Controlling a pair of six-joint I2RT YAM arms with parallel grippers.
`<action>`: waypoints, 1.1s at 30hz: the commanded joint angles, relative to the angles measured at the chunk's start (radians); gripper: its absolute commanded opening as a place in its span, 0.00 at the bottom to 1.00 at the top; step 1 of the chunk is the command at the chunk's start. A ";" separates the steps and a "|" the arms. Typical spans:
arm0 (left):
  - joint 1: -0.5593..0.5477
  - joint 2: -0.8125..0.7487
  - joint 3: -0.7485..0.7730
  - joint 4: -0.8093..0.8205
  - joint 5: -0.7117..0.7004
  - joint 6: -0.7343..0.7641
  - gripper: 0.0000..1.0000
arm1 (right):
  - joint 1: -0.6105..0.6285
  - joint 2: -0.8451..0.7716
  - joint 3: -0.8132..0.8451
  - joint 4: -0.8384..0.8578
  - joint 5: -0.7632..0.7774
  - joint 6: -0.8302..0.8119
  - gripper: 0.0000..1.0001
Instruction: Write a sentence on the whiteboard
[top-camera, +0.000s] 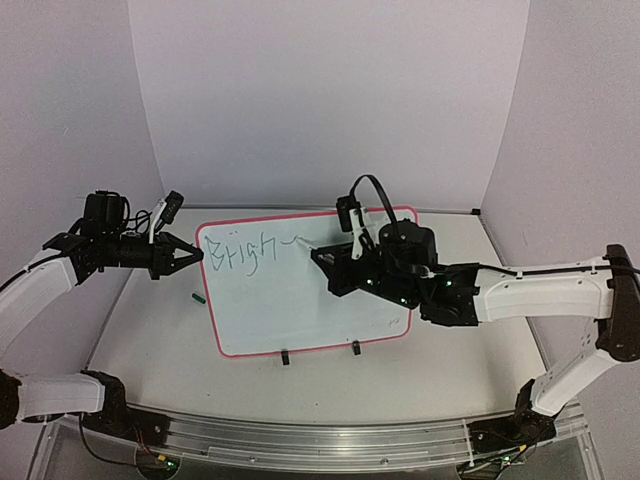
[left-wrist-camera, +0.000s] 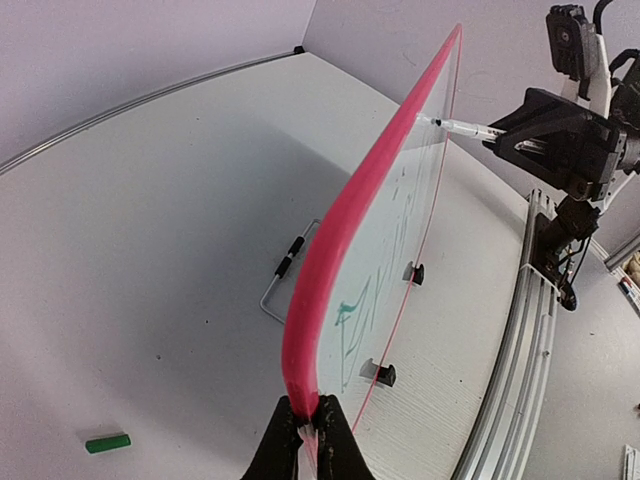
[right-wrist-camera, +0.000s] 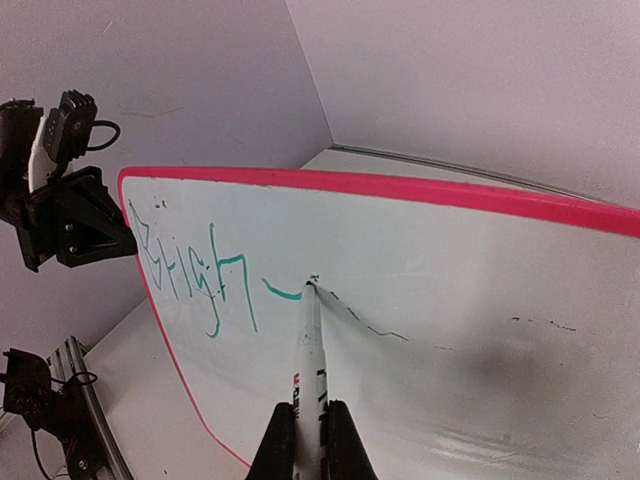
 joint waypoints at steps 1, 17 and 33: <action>-0.011 0.014 -0.005 -0.033 -0.027 0.030 0.00 | -0.004 -0.038 -0.007 0.011 -0.032 -0.022 0.00; -0.012 0.018 -0.005 -0.034 -0.029 0.027 0.00 | -0.006 0.030 0.090 0.017 -0.018 -0.076 0.00; -0.012 0.016 -0.005 -0.034 -0.028 0.027 0.00 | -0.009 0.030 0.041 -0.022 -0.016 -0.021 0.00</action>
